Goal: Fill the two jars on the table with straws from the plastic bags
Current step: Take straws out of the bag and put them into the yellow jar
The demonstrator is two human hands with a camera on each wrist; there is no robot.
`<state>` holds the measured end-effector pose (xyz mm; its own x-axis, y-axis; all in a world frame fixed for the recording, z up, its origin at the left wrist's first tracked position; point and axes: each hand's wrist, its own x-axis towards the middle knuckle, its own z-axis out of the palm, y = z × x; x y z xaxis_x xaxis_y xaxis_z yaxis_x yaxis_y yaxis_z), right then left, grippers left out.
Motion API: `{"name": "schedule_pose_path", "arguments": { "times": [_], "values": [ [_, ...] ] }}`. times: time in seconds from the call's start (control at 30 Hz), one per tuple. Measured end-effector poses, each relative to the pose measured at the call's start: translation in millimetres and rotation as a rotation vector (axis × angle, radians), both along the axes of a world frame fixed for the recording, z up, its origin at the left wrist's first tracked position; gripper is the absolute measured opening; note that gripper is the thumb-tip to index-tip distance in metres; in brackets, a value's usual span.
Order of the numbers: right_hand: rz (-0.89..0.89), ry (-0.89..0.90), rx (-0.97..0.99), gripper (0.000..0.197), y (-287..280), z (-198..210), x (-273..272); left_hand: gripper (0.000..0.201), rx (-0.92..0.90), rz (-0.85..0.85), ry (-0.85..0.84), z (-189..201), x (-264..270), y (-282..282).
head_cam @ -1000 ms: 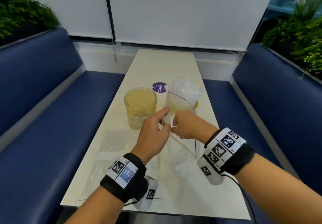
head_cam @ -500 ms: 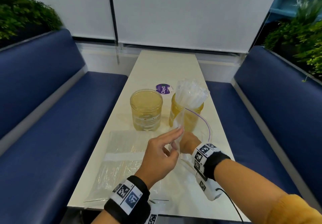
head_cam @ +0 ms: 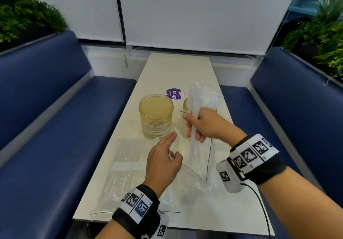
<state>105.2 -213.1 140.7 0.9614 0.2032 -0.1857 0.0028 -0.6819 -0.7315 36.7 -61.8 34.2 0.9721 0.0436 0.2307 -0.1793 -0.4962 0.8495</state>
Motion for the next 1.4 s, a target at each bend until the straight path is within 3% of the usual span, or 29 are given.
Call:
{"name": "schedule_pose_path", "arguments": {
  "times": [0.3, 0.47, 0.8, 0.93, 1.1, 1.17, 1.23, 1.4],
  "values": [
    [-0.184, -0.514, 0.418, 0.042, -14.0, 66.3, 25.5, 0.063, 0.026, 0.029, 0.046, 1.1, -3.1, 7.1],
    [-0.259, -0.644, 0.286, 0.041, -16.2, 64.4, 68.5, 0.063, 0.047, 0.017, 0.057, 2.4, -6.3, 11.0],
    [-0.266, -0.529, -0.244, 0.041, -23.6, -0.9, 131.1, 0.061, -0.052, 0.057, 0.084, 7.7, 7.1, 33.1],
    [-0.265, -0.522, -0.305, 0.036, -28.1, -14.9, 135.7, 0.062, -0.084, 0.064, 0.072, 11.4, 14.5, 38.7],
    [-0.239, -0.391, -0.293, 0.036, -36.2, -16.4, 139.2, 0.061, -0.123, 0.049, 0.065, 13.5, 24.7, 38.0],
    [-0.282, -0.436, -0.267, 0.035, -40.1, -15.1, 136.9, 0.06, -0.125, 0.043, 0.063, 14.5, 29.1, 37.0],
    [-0.349, -0.537, -0.2, 0.041, -43.0, -13.6, 133.9, 0.059, -0.119, 0.04, 0.059, 15.1, 32.6, 35.9],
    [-0.411, -0.797, 0.092, 0.086, -48.9, -8.6, 135.2, 0.059, -0.11, 0.024, 0.061, 15.5, 35.1, 30.6]
  ]
}}
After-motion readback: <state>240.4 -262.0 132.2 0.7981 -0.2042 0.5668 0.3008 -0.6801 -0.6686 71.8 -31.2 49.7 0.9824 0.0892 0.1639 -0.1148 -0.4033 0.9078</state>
